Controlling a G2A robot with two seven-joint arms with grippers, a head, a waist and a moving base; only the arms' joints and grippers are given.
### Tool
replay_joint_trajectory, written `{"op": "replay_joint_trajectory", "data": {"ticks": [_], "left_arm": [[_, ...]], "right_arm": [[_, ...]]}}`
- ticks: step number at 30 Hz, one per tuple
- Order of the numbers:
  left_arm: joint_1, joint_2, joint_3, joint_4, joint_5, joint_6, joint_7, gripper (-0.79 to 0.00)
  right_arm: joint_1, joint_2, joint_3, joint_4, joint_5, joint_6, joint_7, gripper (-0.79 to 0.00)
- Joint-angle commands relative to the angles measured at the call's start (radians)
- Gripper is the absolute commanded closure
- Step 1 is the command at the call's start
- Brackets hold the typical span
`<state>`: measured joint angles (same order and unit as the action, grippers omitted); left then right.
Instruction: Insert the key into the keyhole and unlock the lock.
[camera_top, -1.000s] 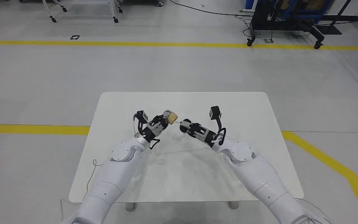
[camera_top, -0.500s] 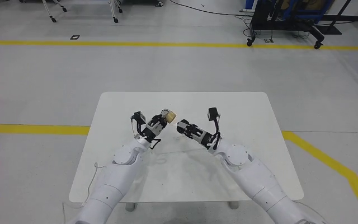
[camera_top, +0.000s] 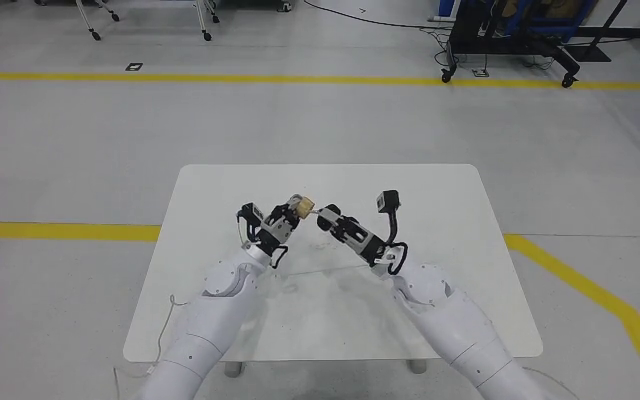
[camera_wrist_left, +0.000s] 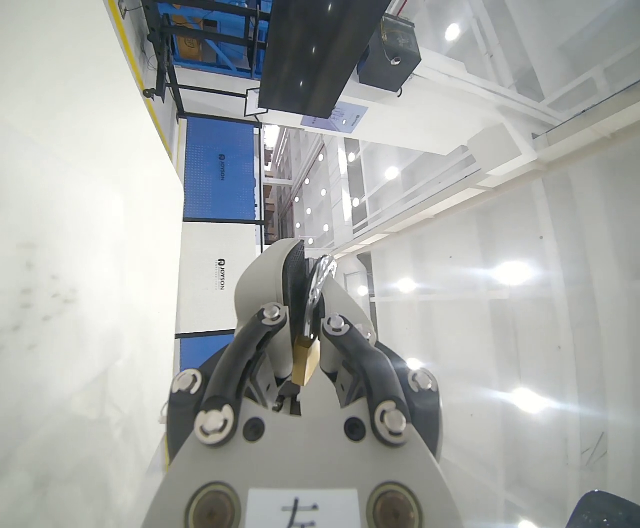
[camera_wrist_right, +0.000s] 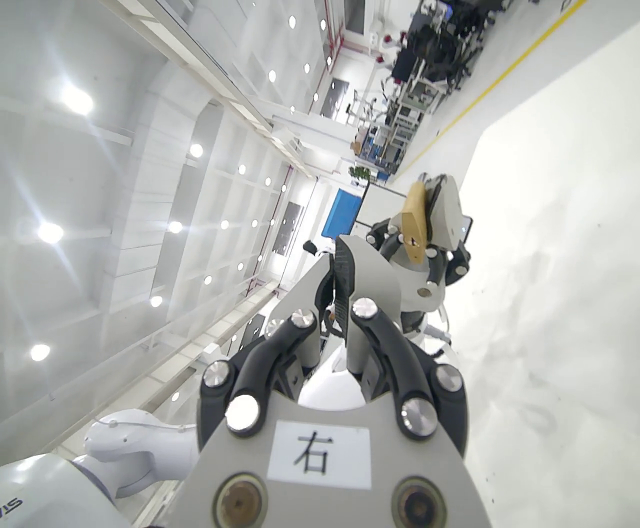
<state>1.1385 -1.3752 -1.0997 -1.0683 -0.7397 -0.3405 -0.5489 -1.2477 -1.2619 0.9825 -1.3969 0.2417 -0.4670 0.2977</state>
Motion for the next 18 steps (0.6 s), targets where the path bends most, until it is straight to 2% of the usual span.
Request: {"op": "replay_joint_trajectory", "data": {"ticks": [1, 9, 13, 18], "left_arm": [[0.0, -0.003, 0.001, -0.002, -0.049, 0.031, -0.02, 0.0], [0.002, -0.003, 0.002, -0.004, -0.047, 0.034, -0.018, 0.0], [0.006, -0.005, 0.028, -0.025, -0.062, 0.176, -0.068, 0.0], [-0.029, -0.008, 0.046, -0.002, -0.041, 0.271, -0.09, 0.0]], "right_arm": [[-0.012, -0.001, 0.006, -0.021, -0.028, 0.008, -0.055, 0.0], [-0.018, -0.001, 0.01, -0.032, -0.039, 0.014, -0.068, 0.0], [-0.019, -0.001, 0.012, -0.033, -0.041, 0.015, -0.074, 0.0], [-0.1, 0.008, 0.07, -0.108, -0.173, 0.012, -0.212, 0.0]]}}
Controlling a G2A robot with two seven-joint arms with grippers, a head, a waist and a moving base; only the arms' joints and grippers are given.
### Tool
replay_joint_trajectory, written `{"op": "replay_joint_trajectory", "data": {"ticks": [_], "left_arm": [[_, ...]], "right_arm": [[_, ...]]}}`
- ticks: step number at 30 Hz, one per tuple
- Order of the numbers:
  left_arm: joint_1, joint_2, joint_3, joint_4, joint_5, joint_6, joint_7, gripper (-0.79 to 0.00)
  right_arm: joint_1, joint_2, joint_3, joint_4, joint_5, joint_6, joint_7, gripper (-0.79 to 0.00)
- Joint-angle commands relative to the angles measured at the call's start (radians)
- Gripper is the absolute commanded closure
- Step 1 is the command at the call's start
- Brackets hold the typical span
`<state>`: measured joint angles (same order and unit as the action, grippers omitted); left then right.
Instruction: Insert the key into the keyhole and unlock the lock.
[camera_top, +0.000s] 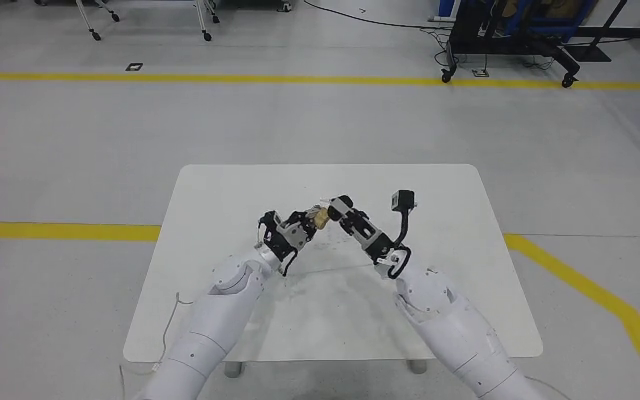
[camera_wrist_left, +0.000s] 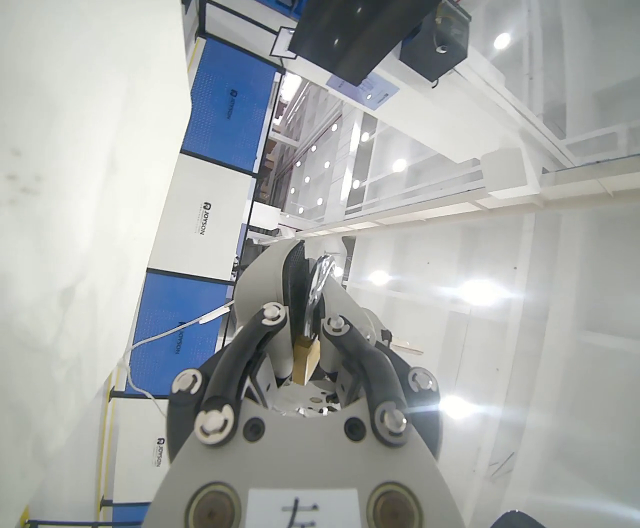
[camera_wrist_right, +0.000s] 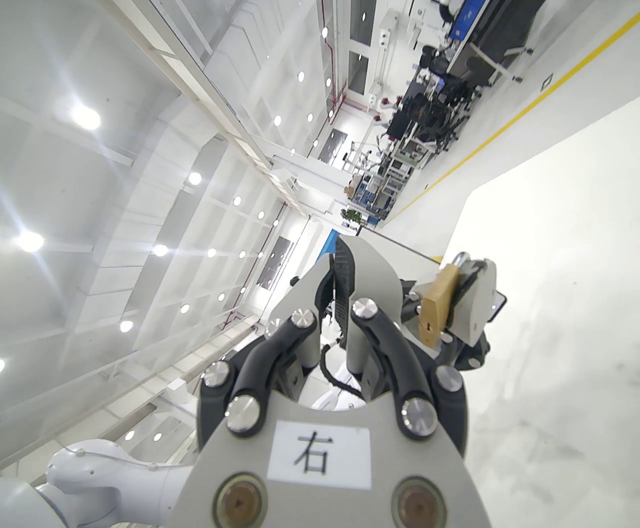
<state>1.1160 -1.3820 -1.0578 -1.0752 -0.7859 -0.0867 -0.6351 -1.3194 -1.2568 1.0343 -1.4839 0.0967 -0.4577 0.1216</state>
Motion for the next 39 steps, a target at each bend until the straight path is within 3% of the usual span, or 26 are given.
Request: {"op": "replay_joint_trajectory", "data": {"ticks": [1, 3, 12, 15, 17, 21, 24, 26, 31, 36, 39], "left_arm": [[-0.013, -0.001, 0.007, 0.007, 0.011, 0.028, -0.01, 0.0], [-0.027, 0.005, 0.033, 0.004, 0.123, 0.039, -0.056, 0.0], [-0.027, 0.005, 0.033, 0.004, 0.123, 0.039, -0.056, 0.0], [-0.019, -0.002, 0.03, 0.02, 0.068, 0.091, 0.013, 0.0], [-0.032, -0.012, 0.036, 0.036, 0.005, 0.15, 0.048, 0.0], [-0.082, -0.024, 0.036, 0.073, -0.076, 0.301, 0.08, 0.0], [-0.115, -0.022, 0.044, 0.086, -0.08, 0.433, 0.033, 0.0], [-0.129, -0.019, 0.05, 0.093, -0.068, 0.477, -0.011, 0.0], [-0.141, -0.014, 0.064, 0.116, -0.017, 0.463, -0.097, 0.0], [-0.14, -0.011, 0.049, 0.133, -0.023, 0.374, -0.184, 0.0], [-0.14, -0.011, 0.049, 0.133, -0.023, 0.374, -0.184, 0.0]], "right_arm": [[-0.055, 0.007, 0.035, -0.044, -0.045, 0.007, -0.055, 0.0], [-0.113, 0.016, 0.076, -0.085, -0.053, 0.025, -0.076, 0.0], [-0.136, 0.02, 0.095, -0.104, -0.057, 0.048, -0.066, 0.0], [-0.138, 0.02, 0.094, -0.101, -0.053, 0.058, -0.066, 0.0], [-0.142, 0.015, 0.088, -0.117, 0.027, 0.121, -0.053, 0.0], [-0.163, 0.017, 0.132, -0.163, 0.413, 0.325, 0.136, 0.0], [-0.201, 0.025, 0.181, -0.198, 0.484, 0.437, 0.147, 0.0], [-0.231, 0.028, 0.204, -0.23, 0.483, 0.504, 0.082, 0.0], [-0.291, 0.031, 0.223, -0.328, 0.474, 0.656, -0.034, 0.0], [-0.315, 0.029, 0.2, -0.41, 0.446, 0.734, -0.087, 0.0], [-0.315, 0.029, 0.2, -0.41, 0.446, 0.734, -0.087, 0.0]]}}
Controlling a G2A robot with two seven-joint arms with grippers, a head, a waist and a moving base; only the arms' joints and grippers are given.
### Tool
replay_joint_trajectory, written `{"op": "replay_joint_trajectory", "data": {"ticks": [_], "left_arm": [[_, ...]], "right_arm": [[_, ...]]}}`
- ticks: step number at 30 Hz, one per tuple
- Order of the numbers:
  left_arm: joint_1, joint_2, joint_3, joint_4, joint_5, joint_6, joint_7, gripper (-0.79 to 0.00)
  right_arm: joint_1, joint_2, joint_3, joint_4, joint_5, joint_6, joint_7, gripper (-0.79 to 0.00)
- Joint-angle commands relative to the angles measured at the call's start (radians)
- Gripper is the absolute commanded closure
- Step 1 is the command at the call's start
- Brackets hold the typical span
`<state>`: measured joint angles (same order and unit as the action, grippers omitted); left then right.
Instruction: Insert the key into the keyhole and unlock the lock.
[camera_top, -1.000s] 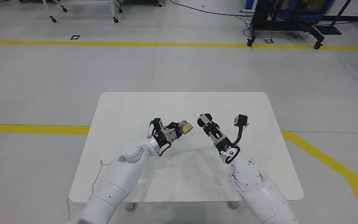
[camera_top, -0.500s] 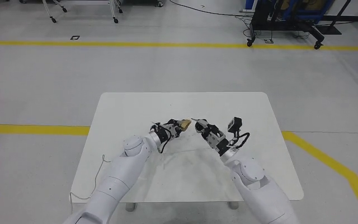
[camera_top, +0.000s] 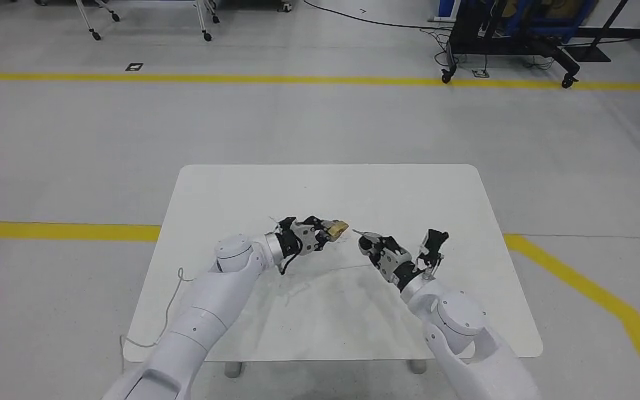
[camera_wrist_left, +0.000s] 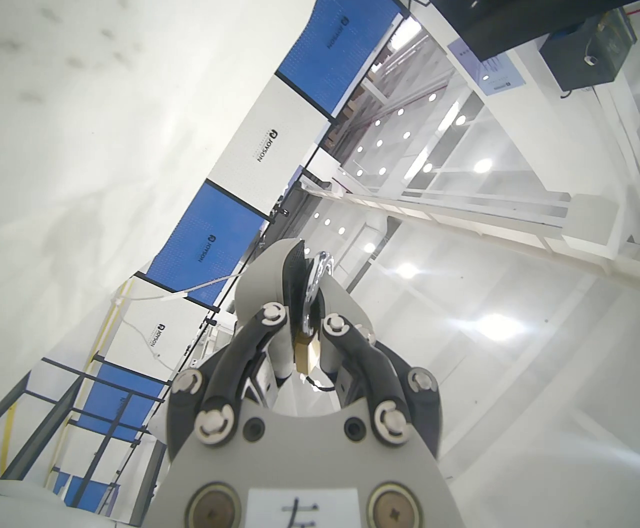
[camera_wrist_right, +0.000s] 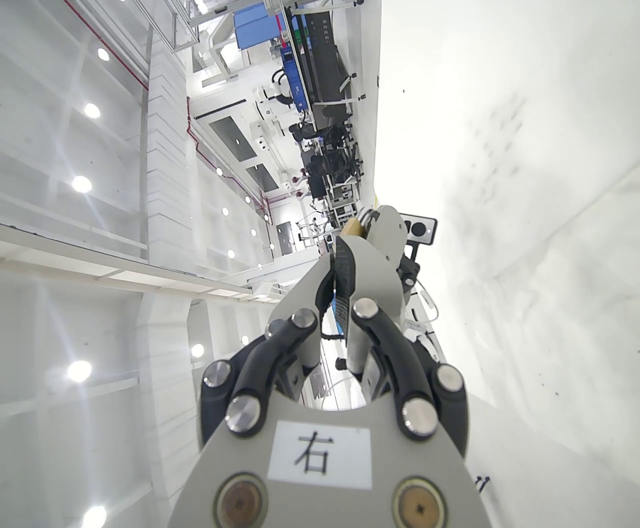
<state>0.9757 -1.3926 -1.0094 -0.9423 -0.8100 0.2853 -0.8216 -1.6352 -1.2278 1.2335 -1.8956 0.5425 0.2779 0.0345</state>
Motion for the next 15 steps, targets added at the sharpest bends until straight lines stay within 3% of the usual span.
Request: {"op": "replay_joint_trajectory", "data": {"ticks": [1, 9, 15], "left_arm": [[0.0, 0.0, 0.001, 0.0, 0.001, 0.002, 0.002, 0.0], [0.0, 0.0, 0.001, 0.0, 0.001, 0.002, 0.002, 0.0], [0.026, 0.005, -0.023, -0.038, -0.001, -0.028, 0.049, 0.0]], "right_arm": [[0.0, 0.0, 0.001, 0.002, 0.0, -0.002, 0.0, 0.0], [-0.002, 0.0, -0.003, 0.009, -0.016, 0.004, -0.013, 0.0], [0.002, -0.024, -0.126, -0.03, -0.149, 0.047, -0.286, 0.0]]}}
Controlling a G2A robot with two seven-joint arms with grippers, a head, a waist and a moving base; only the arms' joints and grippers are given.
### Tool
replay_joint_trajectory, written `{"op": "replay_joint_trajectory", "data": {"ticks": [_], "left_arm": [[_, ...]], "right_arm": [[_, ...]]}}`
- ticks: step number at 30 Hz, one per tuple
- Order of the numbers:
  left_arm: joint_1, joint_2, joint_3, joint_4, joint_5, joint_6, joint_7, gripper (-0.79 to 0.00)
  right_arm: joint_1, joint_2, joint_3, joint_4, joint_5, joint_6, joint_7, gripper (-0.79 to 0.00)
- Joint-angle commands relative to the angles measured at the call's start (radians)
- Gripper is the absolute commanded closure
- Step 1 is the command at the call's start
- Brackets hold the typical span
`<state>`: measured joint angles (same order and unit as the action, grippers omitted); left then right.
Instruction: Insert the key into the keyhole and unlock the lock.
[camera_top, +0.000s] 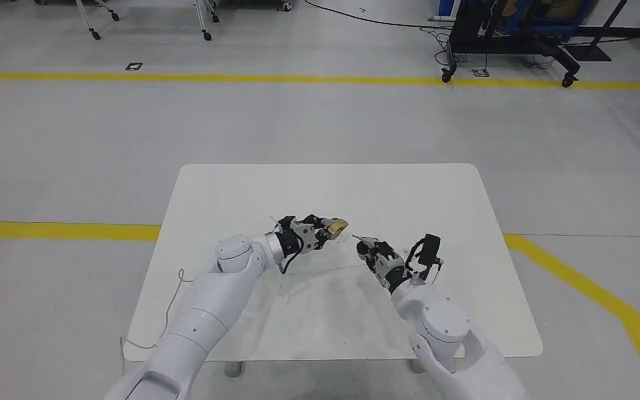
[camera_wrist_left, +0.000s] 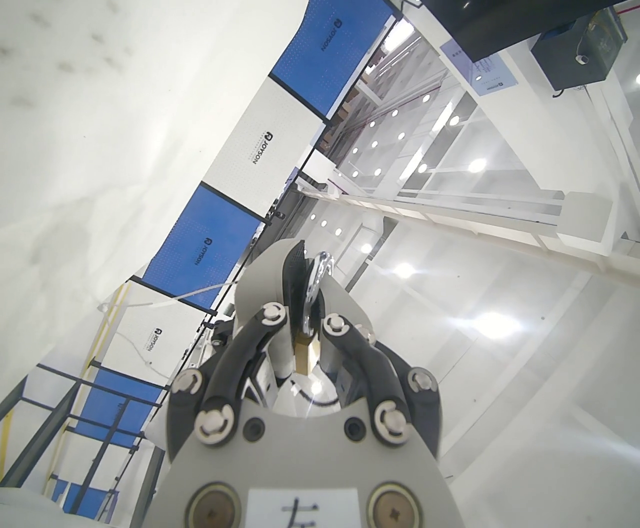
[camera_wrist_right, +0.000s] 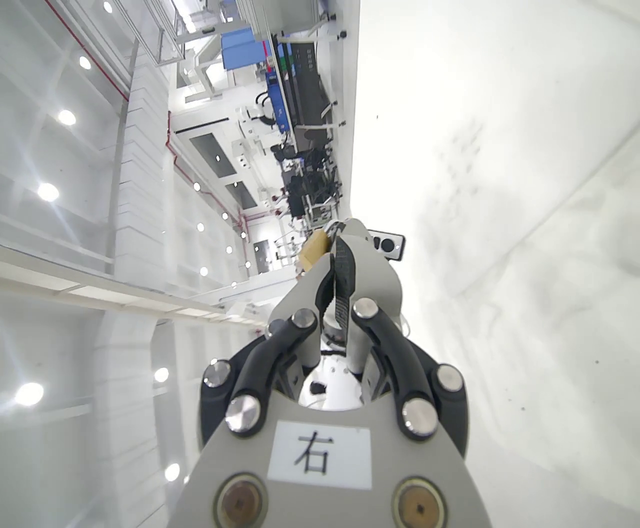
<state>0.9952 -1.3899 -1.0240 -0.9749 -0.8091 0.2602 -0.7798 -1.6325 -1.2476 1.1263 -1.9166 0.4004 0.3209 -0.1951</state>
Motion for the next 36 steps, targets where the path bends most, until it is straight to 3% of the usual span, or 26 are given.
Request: {"op": "replay_joint_trajectory", "data": {"ticks": [1, 8, 13, 25, 36], "left_arm": [[0.009, 0.005, -0.014, -0.011, 0.011, -0.01, 0.022, 0.0], [0.036, 0.011, -0.006, -0.051, 0.104, -0.075, 0.079, 0.0], [0.041, 0.01, -0.004, -0.056, 0.113, -0.078, 0.087, 0.0], [0.033, 0.006, 0.016, -0.044, 0.142, -0.064, 0.089, 0.0], [0.03, 0.004, 0.02, -0.039, 0.15, -0.054, 0.079, 0.0]], "right_arm": [[-0.004, -0.009, -0.035, -0.02, -0.018, 0.01, -0.103, 0.0], [-0.005, -0.046, -0.167, -0.06, -0.103, 0.065, -0.384, 0.0], [0.019, -0.074, -0.237, -0.063, -0.112, 0.1, -0.498, 0.0], [0.115, -0.132, -0.283, 0.019, -0.042, 0.188, -0.608, 0.0], [0.134, -0.156, -0.347, 0.084, -0.223, 0.191, -0.62, 0.0]]}}
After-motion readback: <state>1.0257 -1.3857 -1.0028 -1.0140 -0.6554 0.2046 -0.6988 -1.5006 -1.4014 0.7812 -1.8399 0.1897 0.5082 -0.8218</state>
